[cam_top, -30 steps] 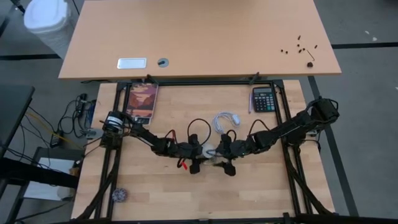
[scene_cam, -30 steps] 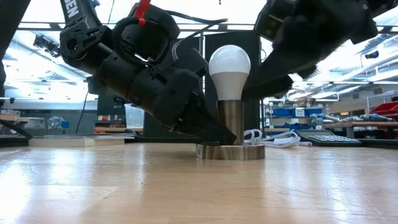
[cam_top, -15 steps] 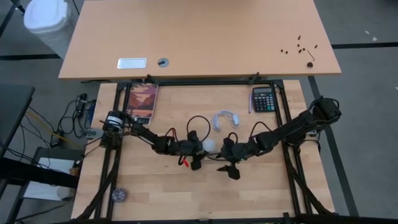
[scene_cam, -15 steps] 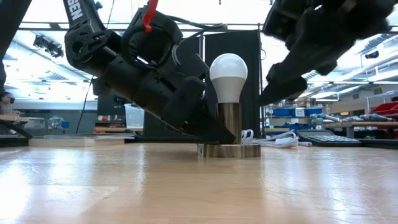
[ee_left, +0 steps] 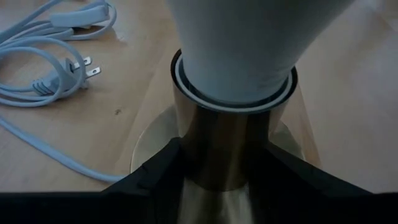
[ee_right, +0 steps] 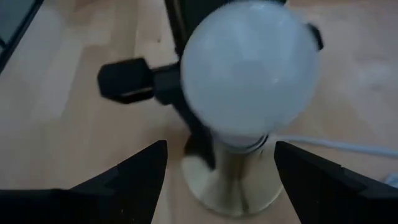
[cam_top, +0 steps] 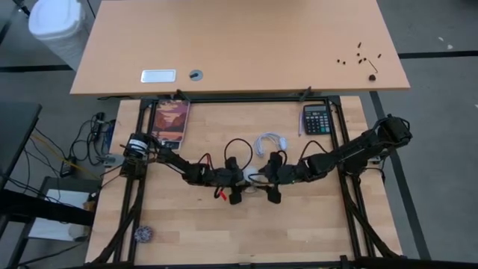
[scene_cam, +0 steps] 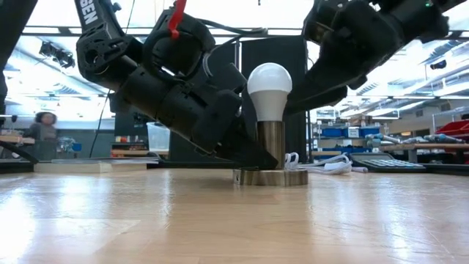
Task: Screw lightbulb
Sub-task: Insert the lightbulb into the lamp
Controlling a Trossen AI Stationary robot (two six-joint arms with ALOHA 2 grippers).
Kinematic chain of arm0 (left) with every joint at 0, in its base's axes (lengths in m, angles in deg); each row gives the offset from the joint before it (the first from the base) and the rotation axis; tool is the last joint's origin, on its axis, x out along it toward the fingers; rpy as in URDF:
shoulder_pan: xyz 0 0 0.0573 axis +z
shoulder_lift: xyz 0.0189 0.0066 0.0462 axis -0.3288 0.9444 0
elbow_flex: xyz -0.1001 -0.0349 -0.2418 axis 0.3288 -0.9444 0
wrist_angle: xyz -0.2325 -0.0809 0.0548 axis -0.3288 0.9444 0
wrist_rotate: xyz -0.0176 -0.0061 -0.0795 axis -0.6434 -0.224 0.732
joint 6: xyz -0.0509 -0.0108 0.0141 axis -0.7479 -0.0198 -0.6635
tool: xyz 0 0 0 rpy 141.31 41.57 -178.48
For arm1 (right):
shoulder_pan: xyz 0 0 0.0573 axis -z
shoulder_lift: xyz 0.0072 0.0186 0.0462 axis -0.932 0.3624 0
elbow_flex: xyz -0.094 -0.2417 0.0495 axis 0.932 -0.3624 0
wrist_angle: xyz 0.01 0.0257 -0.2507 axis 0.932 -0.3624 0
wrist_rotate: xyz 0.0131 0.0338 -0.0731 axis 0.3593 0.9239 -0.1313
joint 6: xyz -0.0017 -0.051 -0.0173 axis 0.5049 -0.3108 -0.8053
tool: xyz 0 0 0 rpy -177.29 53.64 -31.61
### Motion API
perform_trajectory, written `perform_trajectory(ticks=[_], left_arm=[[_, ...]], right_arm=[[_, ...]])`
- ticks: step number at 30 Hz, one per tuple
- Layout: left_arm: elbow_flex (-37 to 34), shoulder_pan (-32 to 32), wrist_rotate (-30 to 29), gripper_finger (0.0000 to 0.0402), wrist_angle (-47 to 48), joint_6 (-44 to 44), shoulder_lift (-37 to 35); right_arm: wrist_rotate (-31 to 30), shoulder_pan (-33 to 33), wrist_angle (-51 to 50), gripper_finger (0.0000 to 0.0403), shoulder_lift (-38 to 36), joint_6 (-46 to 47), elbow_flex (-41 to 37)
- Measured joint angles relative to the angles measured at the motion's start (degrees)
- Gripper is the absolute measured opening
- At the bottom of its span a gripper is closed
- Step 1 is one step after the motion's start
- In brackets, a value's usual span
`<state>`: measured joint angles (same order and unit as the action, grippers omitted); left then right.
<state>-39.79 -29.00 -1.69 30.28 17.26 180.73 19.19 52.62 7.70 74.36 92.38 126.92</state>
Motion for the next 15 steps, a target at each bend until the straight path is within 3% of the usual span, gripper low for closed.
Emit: perform_trajectory(ticks=[7, 15], left_arm=[[0.0, -0.02, 0.93, 0.0198, -0.09, 0.0, 0.02], [0.0, -0.13, 1.26, 0.0198, -0.08, 0.08, 0.02]], right_arm=[[2.48, 2.94, 2.58, 0.0307, 0.0, -2.62, 0.0], [5.62, 0.88, 3.65, 0.0307, 0.0, -2.2, 0.0]])
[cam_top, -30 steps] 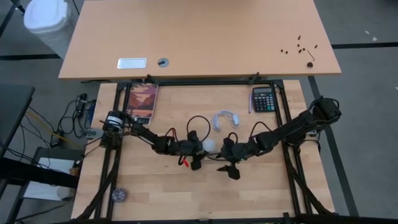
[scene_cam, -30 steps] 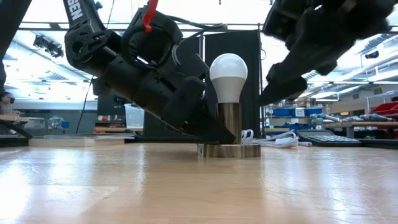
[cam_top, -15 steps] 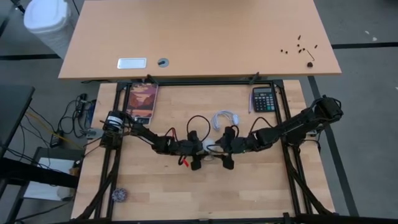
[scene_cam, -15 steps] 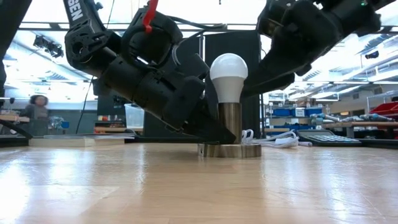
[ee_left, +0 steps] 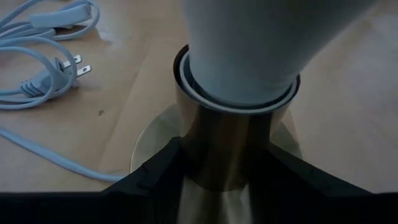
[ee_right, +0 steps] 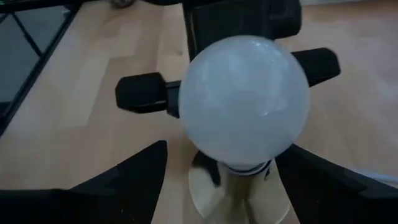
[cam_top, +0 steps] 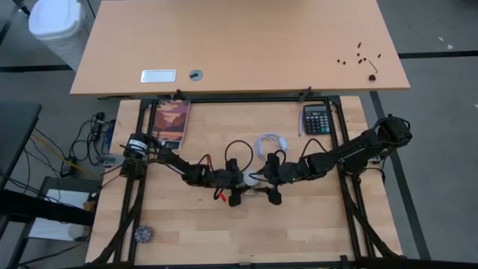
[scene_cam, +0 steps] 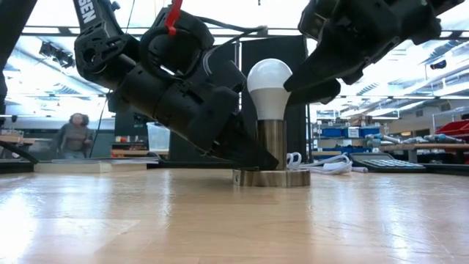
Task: Screw lightbulb
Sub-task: Insert the lightbulb into the lamp
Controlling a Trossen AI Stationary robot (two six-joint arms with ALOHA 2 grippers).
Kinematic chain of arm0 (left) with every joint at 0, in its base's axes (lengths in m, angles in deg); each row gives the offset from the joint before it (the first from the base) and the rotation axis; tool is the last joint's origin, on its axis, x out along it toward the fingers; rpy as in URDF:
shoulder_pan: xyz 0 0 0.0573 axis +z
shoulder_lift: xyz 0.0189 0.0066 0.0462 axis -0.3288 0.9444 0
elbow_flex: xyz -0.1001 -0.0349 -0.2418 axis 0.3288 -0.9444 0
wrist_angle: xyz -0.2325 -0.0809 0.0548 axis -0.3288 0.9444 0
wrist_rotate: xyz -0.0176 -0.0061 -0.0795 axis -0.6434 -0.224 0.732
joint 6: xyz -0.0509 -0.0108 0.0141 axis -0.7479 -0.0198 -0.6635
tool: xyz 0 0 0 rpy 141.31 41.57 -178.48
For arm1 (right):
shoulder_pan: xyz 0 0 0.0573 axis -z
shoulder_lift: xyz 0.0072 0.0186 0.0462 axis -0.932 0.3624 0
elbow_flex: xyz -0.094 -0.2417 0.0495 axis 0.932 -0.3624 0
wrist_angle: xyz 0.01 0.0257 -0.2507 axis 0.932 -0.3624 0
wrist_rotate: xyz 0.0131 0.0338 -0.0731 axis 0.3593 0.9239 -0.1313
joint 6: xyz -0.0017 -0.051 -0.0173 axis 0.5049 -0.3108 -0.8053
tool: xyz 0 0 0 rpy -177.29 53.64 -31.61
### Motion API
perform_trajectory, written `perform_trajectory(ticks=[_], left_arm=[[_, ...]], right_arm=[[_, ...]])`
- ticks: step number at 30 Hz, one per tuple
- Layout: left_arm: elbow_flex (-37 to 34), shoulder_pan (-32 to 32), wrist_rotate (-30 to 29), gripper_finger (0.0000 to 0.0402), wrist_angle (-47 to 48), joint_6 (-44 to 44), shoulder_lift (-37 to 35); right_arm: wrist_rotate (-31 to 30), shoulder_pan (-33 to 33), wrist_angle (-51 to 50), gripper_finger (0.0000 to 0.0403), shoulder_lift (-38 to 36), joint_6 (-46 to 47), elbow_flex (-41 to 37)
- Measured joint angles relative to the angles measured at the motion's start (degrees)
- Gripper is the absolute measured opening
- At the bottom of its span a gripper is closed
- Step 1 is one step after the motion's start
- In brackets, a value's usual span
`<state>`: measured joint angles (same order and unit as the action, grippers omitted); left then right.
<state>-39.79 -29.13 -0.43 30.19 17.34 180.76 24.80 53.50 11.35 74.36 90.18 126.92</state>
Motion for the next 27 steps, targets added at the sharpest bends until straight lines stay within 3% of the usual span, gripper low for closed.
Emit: perform_trajectory(ticks=[5, 11, 14, 20, 27], left_arm=[[0.0, -0.09, -0.42, 0.0198, 0.26, 0.34, 0.0], [0.02, 0.25, -2.78, 0.0198, 0.47, -0.15, 0.0], [0.02, 0.15, -2.65, 0.0198, 0.67, -0.11, 0.0], [0.02, 0.12, -1.04, 0.0198, 0.7, 0.18, 0.0], [0.04, 0.11, -1.17, 0.0198, 0.77, -0.04, 0.0]], right_arm=[[0.07, -2.83, -0.65, 0.0307, 0.0, 1.44, -0.07], [4.32, -6.05, -0.32, 0.0307, 0.0, 3.64, -0.01], [2.93, -6.65, -2.88, 0.0307, 0.0, 4.2, 0.0], [-5.02, -1.09, -5.71, 0.0307, 0.02, 2.14, -0.02], [0.36, 1.74, 0.06, 0.0307, 0.02, -0.69, 0.0]])
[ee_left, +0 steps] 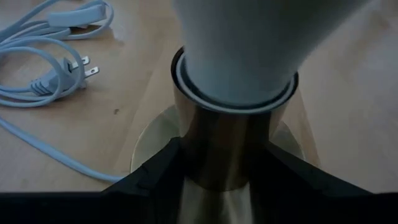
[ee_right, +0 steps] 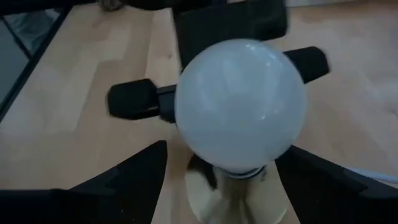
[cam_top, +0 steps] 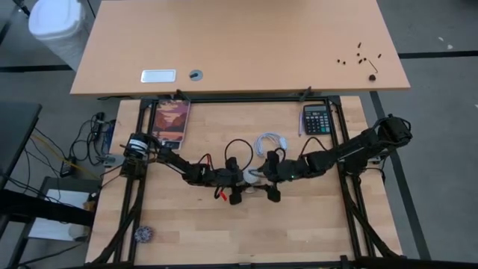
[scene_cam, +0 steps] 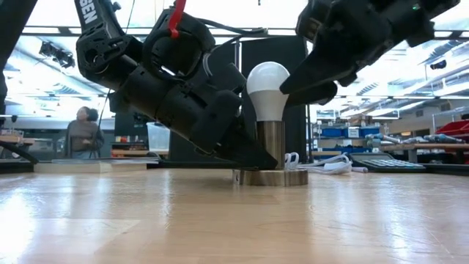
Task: Screw lightbulb
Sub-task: Insert the lightbulb into the lamp
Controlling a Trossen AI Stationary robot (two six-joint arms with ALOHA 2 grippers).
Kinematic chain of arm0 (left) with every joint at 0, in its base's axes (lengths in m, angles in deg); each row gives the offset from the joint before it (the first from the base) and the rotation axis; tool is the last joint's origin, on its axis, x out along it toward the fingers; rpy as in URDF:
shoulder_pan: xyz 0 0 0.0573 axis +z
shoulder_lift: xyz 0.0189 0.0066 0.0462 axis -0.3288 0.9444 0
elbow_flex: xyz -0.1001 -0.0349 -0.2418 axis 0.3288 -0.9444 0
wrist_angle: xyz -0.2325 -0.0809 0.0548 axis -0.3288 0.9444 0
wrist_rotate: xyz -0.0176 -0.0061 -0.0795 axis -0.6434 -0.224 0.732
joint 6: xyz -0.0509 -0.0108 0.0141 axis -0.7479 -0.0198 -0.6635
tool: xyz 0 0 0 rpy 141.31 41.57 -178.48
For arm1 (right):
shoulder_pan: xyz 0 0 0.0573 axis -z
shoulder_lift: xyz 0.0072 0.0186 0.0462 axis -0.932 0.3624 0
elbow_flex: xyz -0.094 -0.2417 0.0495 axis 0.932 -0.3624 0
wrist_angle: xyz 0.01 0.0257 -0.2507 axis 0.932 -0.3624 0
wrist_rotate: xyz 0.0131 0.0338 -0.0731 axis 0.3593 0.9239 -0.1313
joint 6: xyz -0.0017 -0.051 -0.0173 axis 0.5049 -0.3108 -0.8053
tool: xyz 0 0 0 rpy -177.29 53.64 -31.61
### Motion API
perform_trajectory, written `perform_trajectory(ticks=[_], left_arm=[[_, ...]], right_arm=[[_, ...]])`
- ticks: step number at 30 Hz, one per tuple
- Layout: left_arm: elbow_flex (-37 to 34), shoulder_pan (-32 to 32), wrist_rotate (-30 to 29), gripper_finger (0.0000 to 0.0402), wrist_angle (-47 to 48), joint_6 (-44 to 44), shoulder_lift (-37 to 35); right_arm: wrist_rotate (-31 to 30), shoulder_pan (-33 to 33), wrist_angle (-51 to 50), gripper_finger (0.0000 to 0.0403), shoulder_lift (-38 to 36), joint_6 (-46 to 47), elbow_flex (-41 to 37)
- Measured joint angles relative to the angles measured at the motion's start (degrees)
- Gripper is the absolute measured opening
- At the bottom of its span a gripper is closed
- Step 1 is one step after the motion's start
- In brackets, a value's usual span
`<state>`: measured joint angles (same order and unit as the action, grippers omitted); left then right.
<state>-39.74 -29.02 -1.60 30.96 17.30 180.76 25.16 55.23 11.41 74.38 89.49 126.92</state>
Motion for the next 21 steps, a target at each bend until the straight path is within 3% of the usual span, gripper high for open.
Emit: perform_trajectory(ticks=[15, 21], left_arm=[[0.0, 0.04, -3.57, 0.0198, 0.46, -0.12, -0.02], [0.0, 0.04, -2.06, 0.0198, 0.43, 0.01, -0.02]], right_arm=[[0.55, -9.1, -0.05, 0.0307, 0.0, 4.23, 0.0], [-6.87, -7.81, -5.52, 0.0307, 0.0, 5.84, 0.0]])
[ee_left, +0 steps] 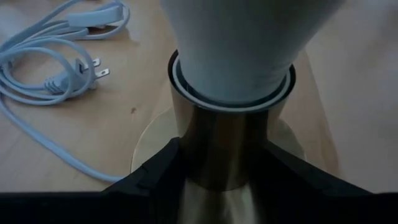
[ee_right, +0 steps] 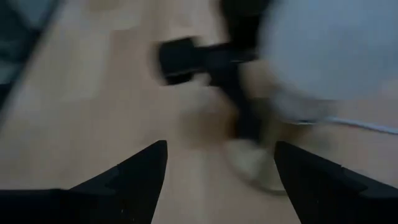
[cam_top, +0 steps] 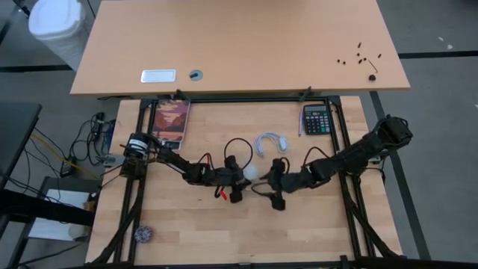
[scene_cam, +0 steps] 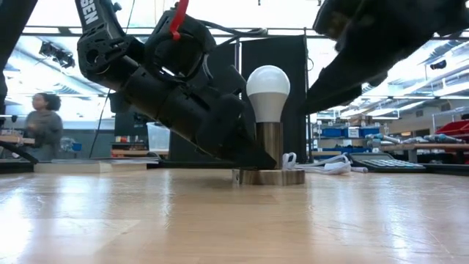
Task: Screw lightbulb
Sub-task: Insert the lightbulb into the lamp
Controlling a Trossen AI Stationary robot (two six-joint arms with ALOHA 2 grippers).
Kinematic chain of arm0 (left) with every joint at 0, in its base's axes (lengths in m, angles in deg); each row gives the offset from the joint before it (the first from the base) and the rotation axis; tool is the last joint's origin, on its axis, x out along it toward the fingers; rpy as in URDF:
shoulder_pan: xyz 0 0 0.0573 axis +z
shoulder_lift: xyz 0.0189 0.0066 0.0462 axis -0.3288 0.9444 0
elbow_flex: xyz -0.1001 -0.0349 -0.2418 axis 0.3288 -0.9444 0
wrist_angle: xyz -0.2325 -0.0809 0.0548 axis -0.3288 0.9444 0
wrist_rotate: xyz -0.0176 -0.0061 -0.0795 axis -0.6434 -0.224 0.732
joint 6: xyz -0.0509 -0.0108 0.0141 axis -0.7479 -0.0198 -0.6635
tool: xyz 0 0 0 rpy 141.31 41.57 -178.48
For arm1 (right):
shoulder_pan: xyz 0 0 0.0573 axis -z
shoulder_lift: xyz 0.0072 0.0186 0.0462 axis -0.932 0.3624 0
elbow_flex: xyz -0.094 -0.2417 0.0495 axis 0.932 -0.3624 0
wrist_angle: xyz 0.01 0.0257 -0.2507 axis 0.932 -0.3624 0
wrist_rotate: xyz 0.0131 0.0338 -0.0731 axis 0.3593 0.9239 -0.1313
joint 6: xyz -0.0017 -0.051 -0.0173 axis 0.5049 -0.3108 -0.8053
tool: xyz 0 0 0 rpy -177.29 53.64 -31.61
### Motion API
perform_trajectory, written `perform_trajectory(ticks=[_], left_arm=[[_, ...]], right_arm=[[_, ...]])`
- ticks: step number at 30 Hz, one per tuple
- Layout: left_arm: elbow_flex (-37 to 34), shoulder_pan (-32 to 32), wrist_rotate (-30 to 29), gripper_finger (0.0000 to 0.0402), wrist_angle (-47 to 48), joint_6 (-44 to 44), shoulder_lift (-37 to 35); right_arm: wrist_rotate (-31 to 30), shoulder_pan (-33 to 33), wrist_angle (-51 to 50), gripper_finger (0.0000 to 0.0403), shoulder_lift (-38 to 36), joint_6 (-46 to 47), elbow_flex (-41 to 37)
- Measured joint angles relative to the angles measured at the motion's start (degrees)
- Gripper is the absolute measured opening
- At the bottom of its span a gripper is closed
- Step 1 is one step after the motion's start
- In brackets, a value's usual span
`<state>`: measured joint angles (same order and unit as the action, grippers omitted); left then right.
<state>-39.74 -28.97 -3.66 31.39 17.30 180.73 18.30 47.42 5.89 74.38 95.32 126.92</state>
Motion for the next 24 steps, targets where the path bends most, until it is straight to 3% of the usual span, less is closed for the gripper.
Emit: perform_trajectory(ticks=[4, 10, 24], left_arm=[[-0.02, -0.04, 2.7, 0.0198, -0.76, 0.35, 0.0], [-0.07, -0.09, 5.14, 0.0198, -1.47, 1.78, 0.02], [-0.07, -0.35, 1.88, 0.0198, -1.42, 1.39, 0.04]], right_arm=[[-2.05, 3.21, 1.37, 0.0307, 0.0, -3.28, 0.0], [5.54, 7.78, 6.32, 0.0307, 0.0, -8.84, 0.0], [6.57, 3.04, 4.31, 0.0307, 0.02, -6.75, -0.04]])
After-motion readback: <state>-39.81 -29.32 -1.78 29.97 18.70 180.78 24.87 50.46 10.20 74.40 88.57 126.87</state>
